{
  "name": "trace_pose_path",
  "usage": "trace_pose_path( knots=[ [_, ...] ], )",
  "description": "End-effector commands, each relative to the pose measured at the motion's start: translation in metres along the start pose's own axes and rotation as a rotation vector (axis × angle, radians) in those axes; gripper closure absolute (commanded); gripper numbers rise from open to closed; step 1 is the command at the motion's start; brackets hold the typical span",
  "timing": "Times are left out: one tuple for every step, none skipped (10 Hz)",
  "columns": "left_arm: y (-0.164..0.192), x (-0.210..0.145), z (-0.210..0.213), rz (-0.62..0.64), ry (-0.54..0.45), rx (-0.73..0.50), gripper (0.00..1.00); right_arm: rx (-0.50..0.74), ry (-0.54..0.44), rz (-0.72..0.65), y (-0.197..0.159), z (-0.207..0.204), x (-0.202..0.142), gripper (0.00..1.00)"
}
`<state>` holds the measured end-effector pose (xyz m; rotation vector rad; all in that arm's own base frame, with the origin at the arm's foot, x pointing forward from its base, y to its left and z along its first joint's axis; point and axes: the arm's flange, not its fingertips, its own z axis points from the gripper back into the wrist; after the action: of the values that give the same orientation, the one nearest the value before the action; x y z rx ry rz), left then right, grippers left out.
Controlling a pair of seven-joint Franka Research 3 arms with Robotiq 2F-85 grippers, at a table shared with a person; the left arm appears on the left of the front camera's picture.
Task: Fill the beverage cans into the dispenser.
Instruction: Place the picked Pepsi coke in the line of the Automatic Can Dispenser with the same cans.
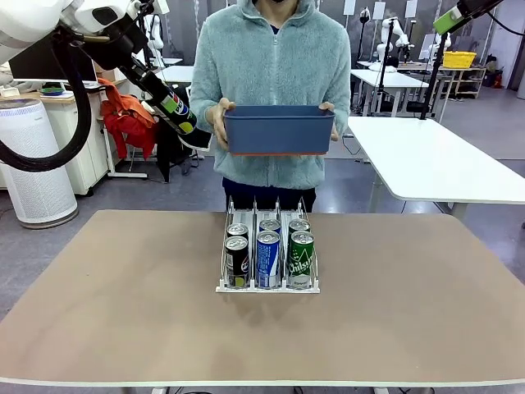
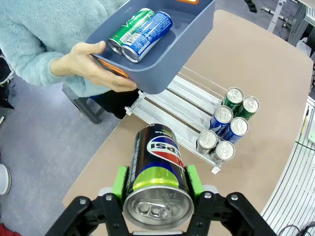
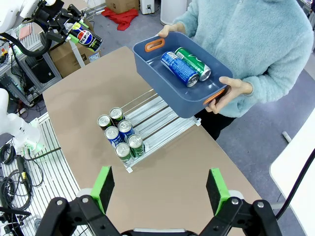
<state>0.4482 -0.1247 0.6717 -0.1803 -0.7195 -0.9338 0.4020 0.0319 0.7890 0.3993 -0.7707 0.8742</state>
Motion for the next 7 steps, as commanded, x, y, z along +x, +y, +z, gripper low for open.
trace_pose_path(
  knots=[
    [-0.008,0.006,0.000,0.075,0.016,0.004,0.42,0.004,0.000,-0.003,0.001,-0.001,0.000,0.00],
    [-0.025,0.013,-0.007,0.107,0.078,0.003,0.42,0.004,0.000,-0.003,0.001,-0.001,0.000,0.00],
    [-0.038,0.012,-0.012,0.141,0.124,-0.024,0.42,0.004,0.000,-0.003,0.001,-0.001,0.000,0.00],
    [-0.058,0.010,-0.021,0.169,0.167,-0.083,0.42,0.004,0.000,-0.003,0.001,-0.001,0.000,0.00],
    [-0.072,0.006,-0.030,0.176,0.250,-0.091,0.42,0.004,0.000,-0.003,0.001,-0.001,0.000,0.00],
    [-0.089,0.000,-0.035,0.164,0.296,-0.125,0.42,0.004,0.000,-0.003,0.001,-0.001,0.000,0.00],
    [-0.103,-0.007,-0.039,0.159,0.334,-0.150,0.42,0.004,0.000,-0.003,0.001,-0.001,0.000,0.00]
  ],
)
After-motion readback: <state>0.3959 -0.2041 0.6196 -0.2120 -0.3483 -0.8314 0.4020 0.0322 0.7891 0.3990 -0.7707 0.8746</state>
